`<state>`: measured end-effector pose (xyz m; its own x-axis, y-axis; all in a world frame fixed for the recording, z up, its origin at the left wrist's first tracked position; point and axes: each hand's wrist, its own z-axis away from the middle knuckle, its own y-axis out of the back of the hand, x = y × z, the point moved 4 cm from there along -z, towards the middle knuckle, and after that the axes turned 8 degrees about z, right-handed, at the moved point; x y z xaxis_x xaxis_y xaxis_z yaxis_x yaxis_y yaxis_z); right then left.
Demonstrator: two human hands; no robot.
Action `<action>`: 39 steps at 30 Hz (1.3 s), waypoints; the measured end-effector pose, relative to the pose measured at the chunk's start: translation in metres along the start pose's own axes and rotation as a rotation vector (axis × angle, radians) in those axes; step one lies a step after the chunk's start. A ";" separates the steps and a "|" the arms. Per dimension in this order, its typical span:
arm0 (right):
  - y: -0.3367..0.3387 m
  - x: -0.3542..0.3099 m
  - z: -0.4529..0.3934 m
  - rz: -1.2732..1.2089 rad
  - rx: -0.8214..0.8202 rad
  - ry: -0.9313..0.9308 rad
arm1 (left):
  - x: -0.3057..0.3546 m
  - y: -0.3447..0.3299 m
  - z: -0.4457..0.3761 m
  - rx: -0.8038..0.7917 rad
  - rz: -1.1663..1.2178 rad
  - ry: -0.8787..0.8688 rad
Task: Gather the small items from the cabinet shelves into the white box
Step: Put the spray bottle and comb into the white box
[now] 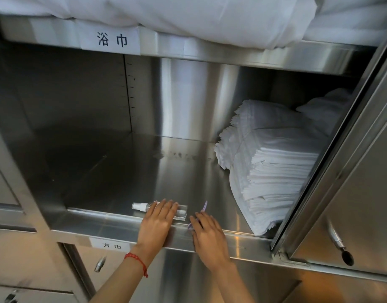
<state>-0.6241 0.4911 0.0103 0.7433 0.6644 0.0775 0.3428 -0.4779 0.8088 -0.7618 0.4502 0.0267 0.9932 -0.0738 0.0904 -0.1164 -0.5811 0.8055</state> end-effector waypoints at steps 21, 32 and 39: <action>0.004 0.002 0.004 -0.024 0.335 0.135 | -0.008 0.000 0.003 0.092 -0.023 -0.075; 0.014 0.006 -0.003 0.016 0.384 0.101 | -0.012 -0.001 -0.008 0.164 0.040 -0.139; 0.022 0.014 -0.006 0.083 0.429 0.034 | -0.005 -0.007 -0.023 0.277 0.105 -0.298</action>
<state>-0.6096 0.4933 0.0325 0.7614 0.6290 0.1569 0.4957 -0.7208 0.4844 -0.7661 0.4735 0.0343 0.9352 -0.3515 -0.0424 -0.2547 -0.7512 0.6090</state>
